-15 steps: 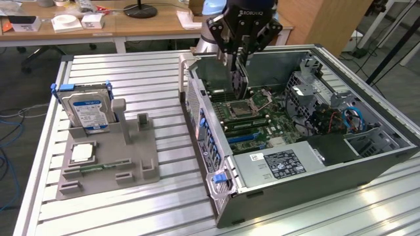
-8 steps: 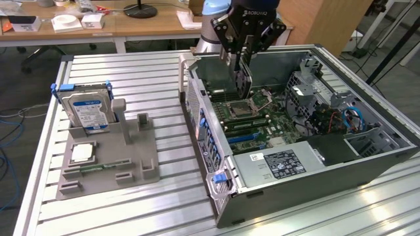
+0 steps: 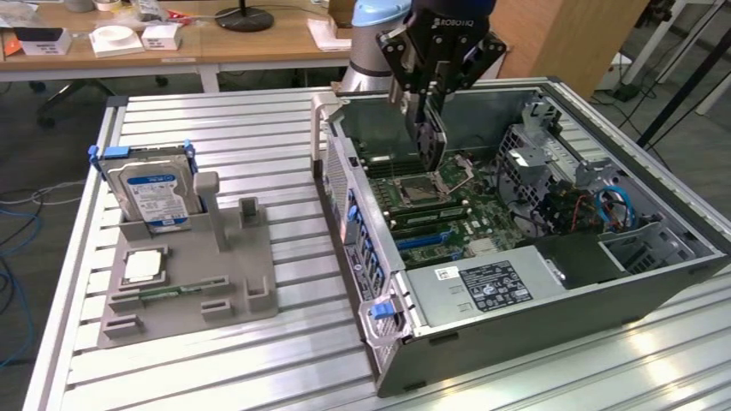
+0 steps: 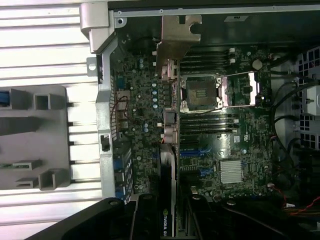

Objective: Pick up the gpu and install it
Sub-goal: 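Pick up the gpu and move the gpu toward the slot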

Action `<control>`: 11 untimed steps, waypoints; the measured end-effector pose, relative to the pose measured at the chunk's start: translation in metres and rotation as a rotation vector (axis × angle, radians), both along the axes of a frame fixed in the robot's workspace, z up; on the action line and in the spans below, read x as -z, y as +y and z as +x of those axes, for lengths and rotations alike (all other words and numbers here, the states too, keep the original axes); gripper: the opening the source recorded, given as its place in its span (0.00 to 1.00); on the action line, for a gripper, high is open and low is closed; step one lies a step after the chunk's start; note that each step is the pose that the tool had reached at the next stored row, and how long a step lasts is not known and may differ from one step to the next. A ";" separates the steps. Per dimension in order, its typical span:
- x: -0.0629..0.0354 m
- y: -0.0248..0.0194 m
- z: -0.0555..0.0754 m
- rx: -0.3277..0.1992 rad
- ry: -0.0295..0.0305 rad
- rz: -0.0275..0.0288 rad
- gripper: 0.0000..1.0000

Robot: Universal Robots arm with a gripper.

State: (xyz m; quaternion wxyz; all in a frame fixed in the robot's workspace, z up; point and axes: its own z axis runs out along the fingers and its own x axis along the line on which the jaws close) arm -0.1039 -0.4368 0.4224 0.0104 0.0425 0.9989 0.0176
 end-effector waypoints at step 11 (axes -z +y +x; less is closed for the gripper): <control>0.0000 0.0000 0.013 0.000 -0.0001 0.0000 0.26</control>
